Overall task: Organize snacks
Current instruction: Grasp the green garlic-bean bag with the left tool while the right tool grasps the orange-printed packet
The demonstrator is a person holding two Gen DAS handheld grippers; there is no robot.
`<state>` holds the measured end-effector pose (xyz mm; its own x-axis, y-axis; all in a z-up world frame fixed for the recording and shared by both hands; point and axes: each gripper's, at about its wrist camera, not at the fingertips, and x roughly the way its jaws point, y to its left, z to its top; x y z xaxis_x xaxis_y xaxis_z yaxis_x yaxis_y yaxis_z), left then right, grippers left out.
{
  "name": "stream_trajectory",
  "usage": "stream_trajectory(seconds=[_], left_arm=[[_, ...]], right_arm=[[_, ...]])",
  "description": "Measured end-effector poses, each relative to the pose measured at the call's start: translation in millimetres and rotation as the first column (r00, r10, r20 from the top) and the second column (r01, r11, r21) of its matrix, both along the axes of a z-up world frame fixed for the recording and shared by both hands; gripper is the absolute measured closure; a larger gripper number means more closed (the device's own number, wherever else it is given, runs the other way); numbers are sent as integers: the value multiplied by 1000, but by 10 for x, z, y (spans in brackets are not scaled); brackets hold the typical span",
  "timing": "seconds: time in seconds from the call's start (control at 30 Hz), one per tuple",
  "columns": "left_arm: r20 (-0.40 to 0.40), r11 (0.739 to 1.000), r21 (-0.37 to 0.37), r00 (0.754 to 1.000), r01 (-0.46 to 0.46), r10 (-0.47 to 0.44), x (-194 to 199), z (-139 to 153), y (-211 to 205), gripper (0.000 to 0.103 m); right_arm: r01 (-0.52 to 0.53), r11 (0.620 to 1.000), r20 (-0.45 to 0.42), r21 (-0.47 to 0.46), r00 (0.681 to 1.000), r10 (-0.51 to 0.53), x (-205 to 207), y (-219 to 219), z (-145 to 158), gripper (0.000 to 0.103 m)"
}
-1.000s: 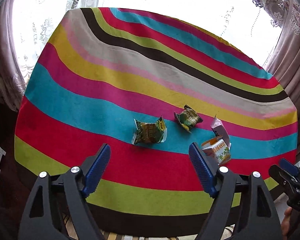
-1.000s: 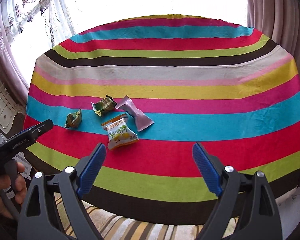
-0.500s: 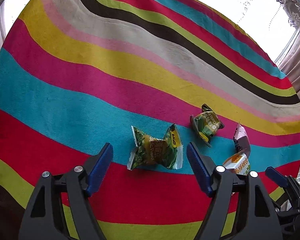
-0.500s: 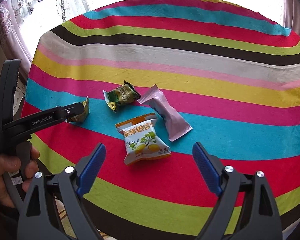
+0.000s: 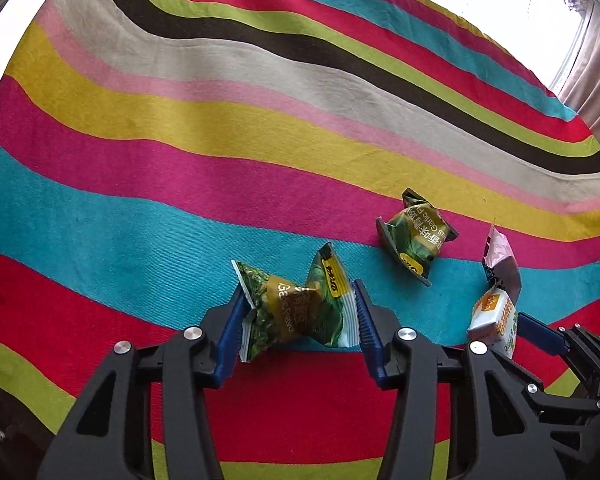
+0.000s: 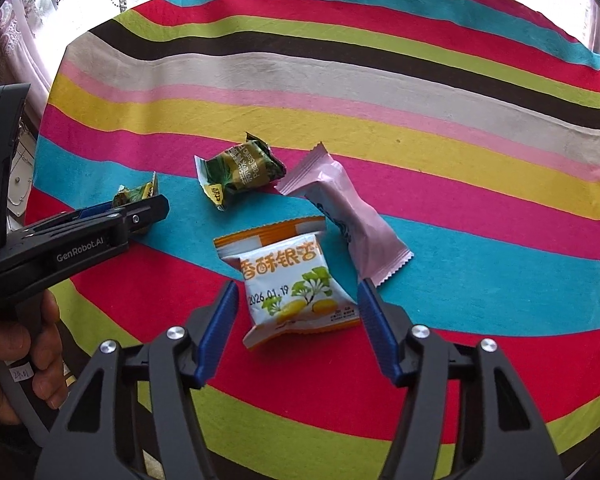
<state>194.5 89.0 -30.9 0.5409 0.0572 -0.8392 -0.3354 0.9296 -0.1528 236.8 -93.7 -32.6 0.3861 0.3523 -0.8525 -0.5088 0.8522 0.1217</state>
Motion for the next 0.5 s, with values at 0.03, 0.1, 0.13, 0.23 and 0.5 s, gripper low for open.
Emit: stream_trajectory(seconds=[0.03, 0.1, 0.13, 0.23, 0.5], left_arm=[[0, 1000, 4, 1000, 2, -2, -4, 7, -5, 57], [0, 1000, 18, 1000, 3, -3, -20, 26, -19, 61], [0, 1000, 17, 1000, 3, -3, -28, 28, -20, 62], [0, 1000, 13, 1000, 1, -1, -58, 40, -7, 65], [11, 1000, 5, 1000, -7, 7, -166, 125, -57, 66]], right_arm=[[-2, 1000, -1, 1, 1000, 2, 0, 0, -4, 46], [-4, 1000, 1, -1, 1000, 4, -6, 3, 1, 47], [-5, 1000, 2, -1, 1000, 5, -10, 2, 1, 47], [-3, 1000, 4, 5, 1000, 3, -9, -14, 7, 48], [-5, 999, 5, 34, 1000, 5, -99, -85, 75, 53]])
